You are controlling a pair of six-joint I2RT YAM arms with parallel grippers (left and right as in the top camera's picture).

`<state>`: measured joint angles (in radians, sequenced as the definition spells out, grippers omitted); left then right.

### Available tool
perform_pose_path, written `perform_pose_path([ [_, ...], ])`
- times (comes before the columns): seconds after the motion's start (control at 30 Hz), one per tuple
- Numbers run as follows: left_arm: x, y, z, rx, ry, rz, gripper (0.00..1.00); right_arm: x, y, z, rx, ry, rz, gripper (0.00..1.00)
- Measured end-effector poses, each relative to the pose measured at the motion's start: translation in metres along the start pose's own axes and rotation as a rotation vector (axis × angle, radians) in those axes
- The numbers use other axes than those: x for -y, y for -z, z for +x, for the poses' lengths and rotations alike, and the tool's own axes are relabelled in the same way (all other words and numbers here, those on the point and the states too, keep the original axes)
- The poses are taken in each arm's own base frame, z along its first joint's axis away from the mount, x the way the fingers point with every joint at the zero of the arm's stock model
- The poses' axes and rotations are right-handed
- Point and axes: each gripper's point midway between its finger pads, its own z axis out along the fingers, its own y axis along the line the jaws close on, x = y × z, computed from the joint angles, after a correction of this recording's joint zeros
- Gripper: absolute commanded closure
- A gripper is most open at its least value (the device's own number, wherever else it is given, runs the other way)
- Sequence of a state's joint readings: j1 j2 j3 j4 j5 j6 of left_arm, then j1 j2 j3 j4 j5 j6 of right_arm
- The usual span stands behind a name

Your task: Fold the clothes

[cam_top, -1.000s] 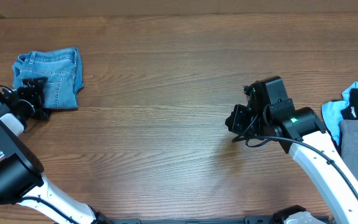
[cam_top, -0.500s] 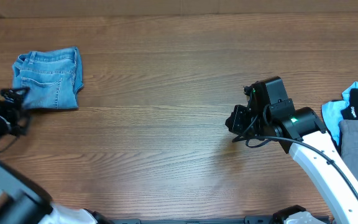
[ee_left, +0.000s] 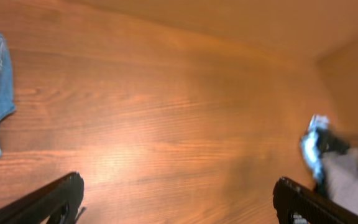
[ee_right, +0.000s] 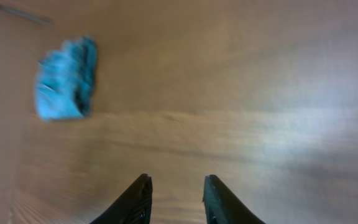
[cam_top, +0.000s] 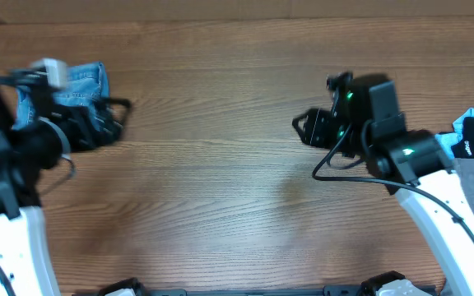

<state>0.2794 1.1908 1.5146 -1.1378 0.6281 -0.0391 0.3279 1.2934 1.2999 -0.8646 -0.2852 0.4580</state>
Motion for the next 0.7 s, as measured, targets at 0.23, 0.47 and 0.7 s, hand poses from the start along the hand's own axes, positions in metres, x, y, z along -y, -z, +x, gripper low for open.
perform_pose_path([
  [0.23, 0.040, 0.011, 0.060, -0.176, -0.215, -0.098, 0.00, -0.032, 0.043, -0.027, 0.112, 0.069, -0.067, 0.57],
  [0.47, 0.021, 0.020, 0.093, -0.314, -0.242, -0.258, 0.00, -0.029, 0.049, -0.018, 0.089, 0.104, -0.052, 0.43],
  [0.7, 0.010, 0.018, 0.094, -0.338, -0.229, -0.321, 0.00, -0.027, 0.048, -0.015, 0.077, 0.142, -0.044, 0.00],
])
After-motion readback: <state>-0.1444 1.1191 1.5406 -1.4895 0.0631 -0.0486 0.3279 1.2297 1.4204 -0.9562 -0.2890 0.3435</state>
